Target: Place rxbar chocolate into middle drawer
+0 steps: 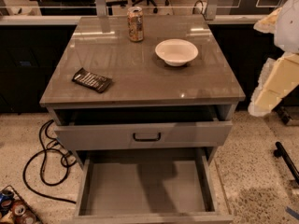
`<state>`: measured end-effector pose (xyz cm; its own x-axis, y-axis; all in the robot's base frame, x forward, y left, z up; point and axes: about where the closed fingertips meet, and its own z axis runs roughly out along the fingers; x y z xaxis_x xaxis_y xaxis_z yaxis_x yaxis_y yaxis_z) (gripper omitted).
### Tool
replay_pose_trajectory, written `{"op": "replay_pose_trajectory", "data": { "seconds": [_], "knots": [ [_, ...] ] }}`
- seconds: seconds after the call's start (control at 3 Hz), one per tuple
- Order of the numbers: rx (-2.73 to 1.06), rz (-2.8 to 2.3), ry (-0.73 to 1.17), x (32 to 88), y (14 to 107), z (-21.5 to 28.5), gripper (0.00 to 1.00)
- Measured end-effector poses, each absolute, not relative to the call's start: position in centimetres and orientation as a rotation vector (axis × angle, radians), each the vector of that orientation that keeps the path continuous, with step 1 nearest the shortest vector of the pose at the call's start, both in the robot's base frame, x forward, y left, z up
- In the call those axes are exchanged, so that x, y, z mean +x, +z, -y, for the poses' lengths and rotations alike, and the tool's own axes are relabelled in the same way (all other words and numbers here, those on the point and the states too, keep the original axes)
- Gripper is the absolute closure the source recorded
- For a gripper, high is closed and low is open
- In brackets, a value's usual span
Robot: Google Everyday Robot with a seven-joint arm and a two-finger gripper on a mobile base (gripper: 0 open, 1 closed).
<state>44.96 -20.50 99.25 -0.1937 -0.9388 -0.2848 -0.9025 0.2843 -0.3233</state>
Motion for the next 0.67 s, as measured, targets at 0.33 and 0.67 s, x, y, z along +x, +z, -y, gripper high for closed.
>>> {"op": "replay_pose_trajectory", "data": {
  "seconds": [0.33,0.67],
  "knots": [
    [-1.522,-2.049,0.015,47.8,98.0,18.2,0.00],
    [-1.408,-1.934,0.148,49.5,97.2,14.5,0.00]
  ]
}}
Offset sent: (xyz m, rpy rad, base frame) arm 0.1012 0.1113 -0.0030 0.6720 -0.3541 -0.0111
